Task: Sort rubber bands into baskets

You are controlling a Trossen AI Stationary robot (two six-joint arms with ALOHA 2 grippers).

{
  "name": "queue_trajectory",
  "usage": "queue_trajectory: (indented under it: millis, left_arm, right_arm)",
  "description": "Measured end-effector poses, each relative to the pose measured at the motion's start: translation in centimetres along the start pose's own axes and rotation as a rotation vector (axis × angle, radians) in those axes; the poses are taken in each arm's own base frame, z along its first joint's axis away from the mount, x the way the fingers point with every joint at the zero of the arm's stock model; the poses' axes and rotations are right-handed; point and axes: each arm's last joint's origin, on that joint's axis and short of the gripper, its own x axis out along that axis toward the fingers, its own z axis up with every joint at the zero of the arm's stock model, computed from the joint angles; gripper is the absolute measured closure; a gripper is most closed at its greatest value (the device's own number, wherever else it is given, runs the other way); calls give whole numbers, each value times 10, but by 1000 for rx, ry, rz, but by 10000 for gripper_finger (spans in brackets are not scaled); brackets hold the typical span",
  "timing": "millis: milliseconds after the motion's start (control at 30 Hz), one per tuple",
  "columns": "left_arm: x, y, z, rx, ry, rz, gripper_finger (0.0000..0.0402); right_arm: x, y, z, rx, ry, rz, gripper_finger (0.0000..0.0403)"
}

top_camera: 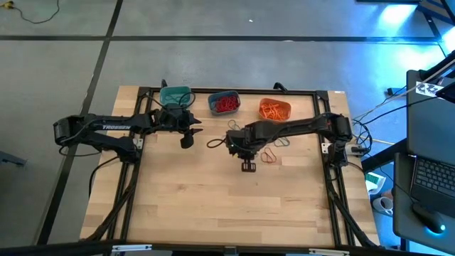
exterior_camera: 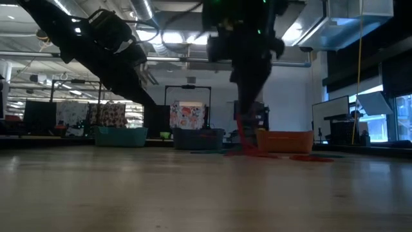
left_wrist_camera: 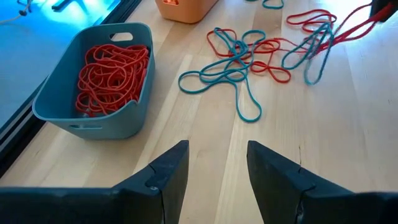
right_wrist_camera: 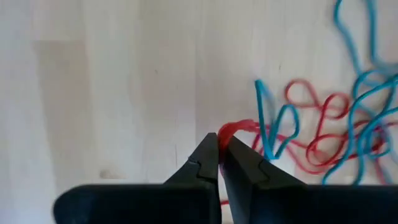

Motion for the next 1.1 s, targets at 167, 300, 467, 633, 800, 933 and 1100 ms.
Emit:
queue_trajectory:
  millis: [167, 300, 467, 633, 800, 933, 1100]
  left_arm:
    - [0, 0, 0, 0, -1, 0, 242]
    - [0, 0, 0, 0, -1, 0, 242]
    - [0, 0, 0, 0, -1, 0, 242]
    - [0, 0, 0, 1, -2, 0, 242]
    - [0, 0, 0, 1, -2, 0, 242]
    - [0, 0, 0, 1, -2, 0, 242]
    - [0, 0, 1, 2, -7, 1, 242]
  right_arm:
    - [-28, 1, 14, -42, -54, -14, 387]
    - [-52, 1, 26, -93, -128, -83, 387]
    - [-78, -9, 39, -130, -227, -197, 386]
    - [-92, -33, 50, -95, -338, -343, 386]
    - [-100, -67, 54, -76, -412, -446, 386]
    - [-108, -98, 56, -39, -484, -505, 386]
    - [-114, -134, 55, 27, -559, -550, 386]
